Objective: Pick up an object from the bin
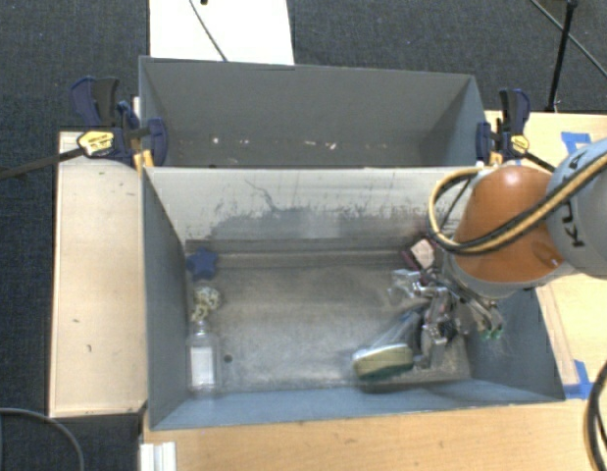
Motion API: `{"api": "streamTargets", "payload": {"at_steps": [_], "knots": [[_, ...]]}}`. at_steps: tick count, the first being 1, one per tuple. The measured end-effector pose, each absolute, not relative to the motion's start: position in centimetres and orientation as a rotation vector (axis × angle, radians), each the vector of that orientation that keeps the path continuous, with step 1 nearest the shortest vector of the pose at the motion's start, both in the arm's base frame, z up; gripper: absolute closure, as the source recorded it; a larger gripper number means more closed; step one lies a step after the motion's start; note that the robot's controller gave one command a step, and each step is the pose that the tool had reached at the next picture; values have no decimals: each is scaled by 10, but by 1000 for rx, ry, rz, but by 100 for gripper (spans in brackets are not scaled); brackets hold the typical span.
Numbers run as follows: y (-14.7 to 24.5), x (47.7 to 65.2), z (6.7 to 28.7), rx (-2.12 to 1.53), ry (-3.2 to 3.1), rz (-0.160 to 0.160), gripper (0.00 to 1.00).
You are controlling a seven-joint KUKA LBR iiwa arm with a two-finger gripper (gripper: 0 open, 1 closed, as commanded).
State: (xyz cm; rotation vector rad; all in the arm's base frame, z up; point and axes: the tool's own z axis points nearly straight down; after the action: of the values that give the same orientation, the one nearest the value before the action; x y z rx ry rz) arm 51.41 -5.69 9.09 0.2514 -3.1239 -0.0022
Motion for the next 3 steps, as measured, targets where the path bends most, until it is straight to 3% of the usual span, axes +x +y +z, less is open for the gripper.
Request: {"api": "streamTargets", "payload": {"at_steps": [1,2,3], "knots": [[-55,517,94,258,-3131,-3,100],[-55,517,95,259,-3132,-1,0],[-16,532,74,451,-3114,-2,0]]}}
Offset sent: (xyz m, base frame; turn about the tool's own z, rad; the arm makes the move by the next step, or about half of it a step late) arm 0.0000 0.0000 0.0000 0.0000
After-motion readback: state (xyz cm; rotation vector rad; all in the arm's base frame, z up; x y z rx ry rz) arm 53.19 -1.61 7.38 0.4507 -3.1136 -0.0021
